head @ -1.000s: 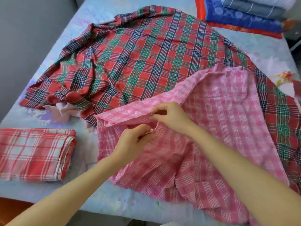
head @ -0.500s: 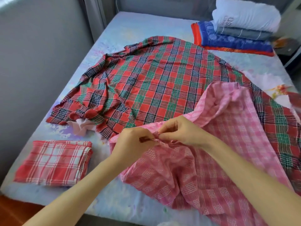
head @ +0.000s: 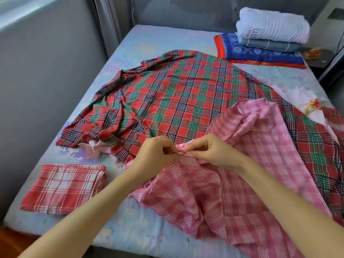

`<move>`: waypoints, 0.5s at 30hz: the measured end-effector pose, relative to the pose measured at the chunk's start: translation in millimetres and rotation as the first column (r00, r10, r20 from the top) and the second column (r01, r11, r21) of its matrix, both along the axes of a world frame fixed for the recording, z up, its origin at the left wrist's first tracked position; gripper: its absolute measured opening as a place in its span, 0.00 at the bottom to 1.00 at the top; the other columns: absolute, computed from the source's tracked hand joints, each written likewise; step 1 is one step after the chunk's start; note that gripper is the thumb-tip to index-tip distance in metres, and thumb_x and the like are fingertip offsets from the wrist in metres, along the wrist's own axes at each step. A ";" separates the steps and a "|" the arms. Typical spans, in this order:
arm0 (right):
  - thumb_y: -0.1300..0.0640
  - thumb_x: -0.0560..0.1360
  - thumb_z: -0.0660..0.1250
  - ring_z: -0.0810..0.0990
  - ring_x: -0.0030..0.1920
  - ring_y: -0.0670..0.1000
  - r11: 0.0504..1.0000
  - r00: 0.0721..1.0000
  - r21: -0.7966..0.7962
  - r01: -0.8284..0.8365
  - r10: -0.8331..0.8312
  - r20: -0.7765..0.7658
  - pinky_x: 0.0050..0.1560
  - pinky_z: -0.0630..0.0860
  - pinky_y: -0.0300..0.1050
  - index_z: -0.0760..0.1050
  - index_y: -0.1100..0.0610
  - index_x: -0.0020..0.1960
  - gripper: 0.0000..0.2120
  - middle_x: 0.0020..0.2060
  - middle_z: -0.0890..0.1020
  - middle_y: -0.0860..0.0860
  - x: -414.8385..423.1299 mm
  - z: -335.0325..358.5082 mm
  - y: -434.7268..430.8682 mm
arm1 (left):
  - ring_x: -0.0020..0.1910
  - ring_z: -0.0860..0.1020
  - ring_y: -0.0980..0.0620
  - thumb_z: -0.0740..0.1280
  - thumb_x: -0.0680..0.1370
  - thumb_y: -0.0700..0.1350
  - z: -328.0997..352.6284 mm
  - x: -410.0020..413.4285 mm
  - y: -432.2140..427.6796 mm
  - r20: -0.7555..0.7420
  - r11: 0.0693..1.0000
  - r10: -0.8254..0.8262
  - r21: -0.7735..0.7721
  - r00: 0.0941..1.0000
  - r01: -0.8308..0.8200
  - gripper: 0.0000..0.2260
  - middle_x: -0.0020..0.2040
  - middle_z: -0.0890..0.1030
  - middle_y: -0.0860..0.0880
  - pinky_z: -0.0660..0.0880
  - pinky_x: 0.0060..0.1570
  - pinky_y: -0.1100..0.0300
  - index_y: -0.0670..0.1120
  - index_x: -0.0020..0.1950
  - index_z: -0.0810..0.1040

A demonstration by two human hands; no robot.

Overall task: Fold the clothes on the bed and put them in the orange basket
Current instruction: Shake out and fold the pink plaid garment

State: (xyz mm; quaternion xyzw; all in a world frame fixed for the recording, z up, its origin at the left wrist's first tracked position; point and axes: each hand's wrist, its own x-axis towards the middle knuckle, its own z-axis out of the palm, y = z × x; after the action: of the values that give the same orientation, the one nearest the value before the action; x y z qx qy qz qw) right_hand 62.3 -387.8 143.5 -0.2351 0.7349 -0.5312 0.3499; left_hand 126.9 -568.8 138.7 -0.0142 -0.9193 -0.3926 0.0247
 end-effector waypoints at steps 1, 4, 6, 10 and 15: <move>0.60 0.76 0.65 0.73 0.31 0.50 1.000 1.000 -0.009 0.018 -0.018 -0.012 0.34 0.70 0.41 0.83 0.54 0.51 0.08 0.32 0.79 0.53 2.2 1.0 3.4 | 0.31 0.71 0.59 0.75 0.68 0.48 0.6 -2.5 -1.1 0.020 1.000 -0.002 0.014 1.000 0.002 0.08 0.33 0.76 0.54 0.68 0.32 0.70 0.46 0.36 0.81; 0.49 0.73 0.66 0.80 0.40 0.55 0.985 0.984 -0.086 0.147 -0.154 -0.086 0.44 0.76 0.43 0.81 0.53 0.54 0.13 0.38 0.82 0.52 16.1 5.2 17.7 | 0.29 0.69 0.60 0.76 0.66 0.51 5.1 -9.7 -3.1 0.092 0.998 0.009 0.060 0.996 -0.015 0.10 0.31 0.75 0.56 0.68 0.32 0.68 0.49 0.33 0.78; 0.52 0.70 0.70 0.83 0.45 0.48 0.962 0.953 -0.113 0.248 -0.263 -0.152 0.48 0.78 0.40 0.81 0.55 0.49 0.10 0.42 0.84 0.49 24.7 2.4 20.5 | 0.32 0.71 0.56 0.77 0.65 0.52 7.6 -14.3 -3.1 0.154 0.989 -0.026 0.150 0.988 0.003 0.11 0.34 0.76 0.54 0.72 0.37 0.60 0.48 0.33 0.78; 0.59 0.71 0.72 0.82 0.41 0.46 0.925 0.876 -0.109 0.365 -0.381 -0.296 0.45 0.79 0.40 0.82 0.54 0.44 0.02 0.39 0.84 0.48 30.2 -2.6 13.6 | 0.33 0.75 0.55 0.75 0.64 0.53 16.3 -17.8 2.5 0.384 0.933 -0.176 0.359 0.906 0.028 0.10 0.30 0.78 0.51 0.73 0.39 0.63 0.48 0.32 0.79; 0.60 0.70 0.72 0.81 0.42 0.46 0.902 0.776 -0.196 0.385 -0.431 -0.460 0.46 0.78 0.42 0.81 0.55 0.43 0.02 0.39 0.82 0.46 33.5 7.4 21.7 | 0.40 0.78 0.51 0.71 0.67 0.43 16.5 -22.2 -0.1 0.506 0.725 -0.373 0.682 0.778 -0.096 0.05 0.36 0.80 0.47 0.77 0.49 0.57 0.41 0.36 0.80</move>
State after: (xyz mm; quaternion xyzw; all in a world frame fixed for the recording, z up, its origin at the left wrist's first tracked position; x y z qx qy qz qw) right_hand 95.8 -366.1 150.9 -0.2131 0.8077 -0.5495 0.0163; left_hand 104.8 -568.9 155.3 0.0505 -0.6650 -0.6811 -0.3021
